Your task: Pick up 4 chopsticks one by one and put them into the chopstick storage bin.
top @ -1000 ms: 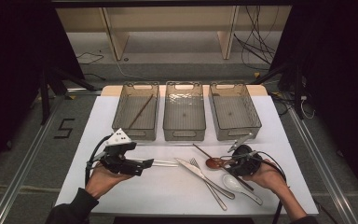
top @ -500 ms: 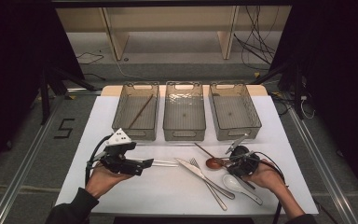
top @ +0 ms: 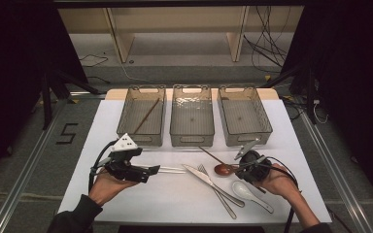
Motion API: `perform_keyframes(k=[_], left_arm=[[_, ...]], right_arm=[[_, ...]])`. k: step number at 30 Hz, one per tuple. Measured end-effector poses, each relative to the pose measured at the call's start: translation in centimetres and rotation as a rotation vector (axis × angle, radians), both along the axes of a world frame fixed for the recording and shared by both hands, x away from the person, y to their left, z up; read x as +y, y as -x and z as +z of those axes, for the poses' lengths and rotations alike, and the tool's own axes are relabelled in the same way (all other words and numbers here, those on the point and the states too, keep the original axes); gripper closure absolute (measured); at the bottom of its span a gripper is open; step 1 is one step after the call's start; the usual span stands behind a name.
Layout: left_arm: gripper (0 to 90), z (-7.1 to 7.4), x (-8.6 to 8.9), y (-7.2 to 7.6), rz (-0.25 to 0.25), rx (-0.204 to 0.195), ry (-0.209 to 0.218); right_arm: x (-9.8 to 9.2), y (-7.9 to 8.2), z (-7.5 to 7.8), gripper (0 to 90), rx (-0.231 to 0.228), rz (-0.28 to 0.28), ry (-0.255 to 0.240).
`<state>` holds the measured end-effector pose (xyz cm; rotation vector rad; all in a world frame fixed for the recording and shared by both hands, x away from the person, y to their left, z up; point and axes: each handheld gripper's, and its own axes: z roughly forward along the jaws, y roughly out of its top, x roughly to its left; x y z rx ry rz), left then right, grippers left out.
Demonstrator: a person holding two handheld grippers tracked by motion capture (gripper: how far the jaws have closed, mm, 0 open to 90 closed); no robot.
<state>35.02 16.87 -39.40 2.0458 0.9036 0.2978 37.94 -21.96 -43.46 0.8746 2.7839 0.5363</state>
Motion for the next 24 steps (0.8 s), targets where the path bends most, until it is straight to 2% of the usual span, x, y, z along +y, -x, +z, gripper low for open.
perform_keyframes(k=[4,10,15,19,24], left_arm=[[10.3,0.1,-0.1,-0.1,-0.009,0.0,-0.002],[12.1,0.7,-0.4,-0.2,-0.033,-0.02,-0.024],[12.5,1.0,-1.3,-0.8,-0.069,-0.006,-0.057],[14.2,1.4,-2.2,-1.3,-0.123,0.015,-0.087],[15.5,1.8,-3.7,-1.6,-0.187,0.011,-0.129]], right_arm=[[0.5,0.5,0.6,85.0,-0.023,0.035,-0.001],[1.2,1.1,1.2,84.9,-0.046,0.081,0.0],[1.8,1.6,1.7,84.9,-0.061,0.122,0.001],[2.5,2.1,1.9,84.9,-0.067,0.149,0.011],[3.6,2.8,2.1,84.9,-0.073,0.193,0.017]])
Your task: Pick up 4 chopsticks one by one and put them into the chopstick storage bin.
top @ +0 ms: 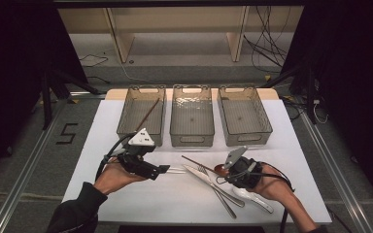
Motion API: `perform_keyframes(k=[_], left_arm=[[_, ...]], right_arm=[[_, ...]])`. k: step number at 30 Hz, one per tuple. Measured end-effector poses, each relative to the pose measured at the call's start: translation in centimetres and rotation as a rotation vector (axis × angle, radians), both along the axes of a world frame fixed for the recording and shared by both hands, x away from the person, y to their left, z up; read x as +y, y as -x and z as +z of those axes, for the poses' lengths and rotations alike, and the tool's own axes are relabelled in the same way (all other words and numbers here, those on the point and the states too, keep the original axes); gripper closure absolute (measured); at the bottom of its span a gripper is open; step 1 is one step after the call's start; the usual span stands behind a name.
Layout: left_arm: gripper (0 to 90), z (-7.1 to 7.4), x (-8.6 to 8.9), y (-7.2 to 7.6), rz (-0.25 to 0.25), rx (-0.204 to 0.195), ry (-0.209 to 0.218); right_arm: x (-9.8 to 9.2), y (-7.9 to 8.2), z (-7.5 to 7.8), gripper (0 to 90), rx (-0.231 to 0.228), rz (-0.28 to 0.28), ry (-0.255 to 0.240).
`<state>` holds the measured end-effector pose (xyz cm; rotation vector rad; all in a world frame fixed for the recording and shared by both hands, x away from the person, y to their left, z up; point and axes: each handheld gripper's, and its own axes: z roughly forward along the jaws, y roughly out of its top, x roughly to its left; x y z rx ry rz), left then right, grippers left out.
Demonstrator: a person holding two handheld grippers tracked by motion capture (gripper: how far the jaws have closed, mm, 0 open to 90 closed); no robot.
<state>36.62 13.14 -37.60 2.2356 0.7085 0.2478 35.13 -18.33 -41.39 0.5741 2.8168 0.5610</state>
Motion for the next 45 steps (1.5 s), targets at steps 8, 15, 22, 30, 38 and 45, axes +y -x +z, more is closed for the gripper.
perform_keyframes(k=[8,15,22,30,38,45], left_arm=[[17.4,-0.2,-2.2,-0.3,-0.105,0.021,-0.079],[23.4,-0.5,-3.1,-0.3,-0.187,0.031,-0.131],[30.0,-1.0,-4.0,-0.2,-0.24,0.048,-0.178],[35.5,-1.9,-5.3,0.1,-0.303,0.077,-0.211],[48.0,-2.9,-6.6,1.0,-0.379,0.064,-0.29],[59.8,-2.7,-6.7,1.2,-0.397,0.052,-0.304]], right_arm=[[1.2,0.7,0.2,84.9,-0.006,0.046,0.007],[1.8,1.1,0.3,84.9,-0.003,0.075,0.006],[2.4,1.5,0.3,84.9,0.006,0.104,0.007],[3.2,2.0,0.3,84.9,0.009,0.152,0.008],[3.4,2.4,0.7,84.9,0.003,0.176,-0.002],[3.6,2.5,0.6,84.9,0.005,0.199,-0.002]])
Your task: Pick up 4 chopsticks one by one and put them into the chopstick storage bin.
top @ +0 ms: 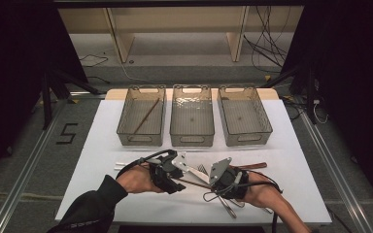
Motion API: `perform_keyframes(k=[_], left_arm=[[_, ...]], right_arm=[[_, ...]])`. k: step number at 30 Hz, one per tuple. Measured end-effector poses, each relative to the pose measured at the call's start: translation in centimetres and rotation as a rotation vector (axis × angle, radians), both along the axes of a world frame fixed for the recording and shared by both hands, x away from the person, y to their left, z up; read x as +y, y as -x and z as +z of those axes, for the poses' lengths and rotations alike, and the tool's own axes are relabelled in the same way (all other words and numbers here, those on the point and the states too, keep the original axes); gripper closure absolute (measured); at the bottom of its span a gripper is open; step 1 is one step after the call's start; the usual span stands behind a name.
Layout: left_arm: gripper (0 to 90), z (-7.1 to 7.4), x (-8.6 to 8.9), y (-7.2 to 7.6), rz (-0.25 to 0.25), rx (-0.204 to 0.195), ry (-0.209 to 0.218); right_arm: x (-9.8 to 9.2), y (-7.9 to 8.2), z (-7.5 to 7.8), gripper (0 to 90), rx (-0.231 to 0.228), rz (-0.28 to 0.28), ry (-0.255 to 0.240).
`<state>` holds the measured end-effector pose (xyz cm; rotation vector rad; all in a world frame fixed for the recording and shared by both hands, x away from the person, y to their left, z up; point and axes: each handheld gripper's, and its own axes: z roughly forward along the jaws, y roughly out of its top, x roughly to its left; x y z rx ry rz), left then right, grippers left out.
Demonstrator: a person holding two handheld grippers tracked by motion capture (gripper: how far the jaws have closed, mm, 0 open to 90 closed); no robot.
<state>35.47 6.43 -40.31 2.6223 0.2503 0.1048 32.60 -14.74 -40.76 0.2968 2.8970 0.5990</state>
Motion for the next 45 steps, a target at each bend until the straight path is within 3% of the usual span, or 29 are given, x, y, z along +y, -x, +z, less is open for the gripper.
perform_keyframes(k=[11,19,24,29,31,36,42,45], left_arm=[[74.6,-0.4,-0.4,0.1,-0.072,-0.009,-0.06],[79.9,-0.5,-0.2,0.3,-0.132,0.01,-0.055],[84.4,-0.4,-0.4,0.7,-0.178,0.023,-0.044],[84.9,-0.1,-0.1,0.7,-0.17,0.017,-0.037],[84.9,0.1,0.0,0.6,-0.142,0.004,-0.039],[85.0,0.4,0.9,-0.2,-0.06,0.0,-0.03],[85.1,1.2,2.1,-0.8,0.017,-0.012,0.0],[85.1,1.8,2.7,-1.1,0.059,-0.034,0.029]], right_arm=[[0.2,0.3,-0.1,84.9,0.013,0.028,0.01],[0.2,0.5,-0.2,84.6,0.002,0.066,0.008],[-0.1,0.3,-0.2,80.8,-0.007,0.056,0.009],[-1.0,0.1,0.3,69.7,-0.014,0.001,-0.021],[-1.8,0.0,0.9,60.1,-0.034,-0.028,-0.052],[-3.8,-0.6,2.0,46.9,-0.077,-0.143,-0.152],[-5.2,-0.9,2.3,41.2,-0.107,-0.264,-0.232],[-5.5,-0.9,2.4,40.7,-0.115,-0.293,-0.258]])
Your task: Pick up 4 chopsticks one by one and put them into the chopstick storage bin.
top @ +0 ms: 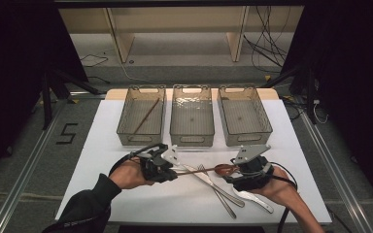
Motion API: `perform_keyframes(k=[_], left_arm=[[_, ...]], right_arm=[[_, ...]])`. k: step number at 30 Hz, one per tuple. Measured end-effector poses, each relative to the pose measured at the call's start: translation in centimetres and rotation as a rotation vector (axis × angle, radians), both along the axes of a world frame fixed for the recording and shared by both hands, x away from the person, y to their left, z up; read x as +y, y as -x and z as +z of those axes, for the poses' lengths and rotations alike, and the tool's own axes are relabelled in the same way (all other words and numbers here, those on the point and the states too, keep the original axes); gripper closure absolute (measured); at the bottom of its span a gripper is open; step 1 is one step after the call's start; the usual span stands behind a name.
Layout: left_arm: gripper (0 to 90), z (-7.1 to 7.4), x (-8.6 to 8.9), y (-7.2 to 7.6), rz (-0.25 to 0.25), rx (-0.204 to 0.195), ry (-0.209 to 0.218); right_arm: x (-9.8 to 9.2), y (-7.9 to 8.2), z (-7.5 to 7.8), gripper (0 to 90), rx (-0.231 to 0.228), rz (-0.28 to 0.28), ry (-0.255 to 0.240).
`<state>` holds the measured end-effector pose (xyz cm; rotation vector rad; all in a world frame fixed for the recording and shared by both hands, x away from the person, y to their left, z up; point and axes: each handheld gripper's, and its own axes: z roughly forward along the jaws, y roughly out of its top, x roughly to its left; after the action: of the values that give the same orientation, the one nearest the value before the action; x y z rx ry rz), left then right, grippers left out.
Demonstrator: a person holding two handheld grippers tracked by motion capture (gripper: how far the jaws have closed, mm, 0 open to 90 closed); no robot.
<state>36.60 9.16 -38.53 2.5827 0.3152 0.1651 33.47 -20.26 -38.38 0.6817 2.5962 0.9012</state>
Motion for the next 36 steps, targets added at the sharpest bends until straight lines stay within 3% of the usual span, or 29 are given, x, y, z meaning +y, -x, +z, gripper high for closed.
perform_keyframes(k=[3,9,17,22,26,36], left_arm=[[85.1,0.5,0.6,-0.6,0.044,-0.024,0.015],[85.1,1.2,2.3,-2.2,0.161,-0.029,0.071],[85.1,2.4,4.9,-4.3,0.31,-0.048,0.118],[85.1,2.6,6.1,-5.5,0.374,-0.055,0.147],[85.1,2.6,6.2,-6.1,0.392,-0.065,0.132],[85.1,3.0,8.7,-9.6,0.557,-0.063,0.19]], right_arm=[[-0.2,0.1,-0.1,40.6,-0.008,-0.022,-0.024],[-0.6,0.1,-1.0,37.2,0.042,-0.069,-0.073],[-1.0,0.6,-2.1,32.2,0.06,-0.106,-0.066],[-1.1,0.7,-2.3,31.4,0.069,-0.114,-0.07],[-1.2,0.8,-2.3,31.5,0.069,-0.113,-0.078],[-1.4,0.8,-2.3,31.5,0.071,-0.116,-0.077]])
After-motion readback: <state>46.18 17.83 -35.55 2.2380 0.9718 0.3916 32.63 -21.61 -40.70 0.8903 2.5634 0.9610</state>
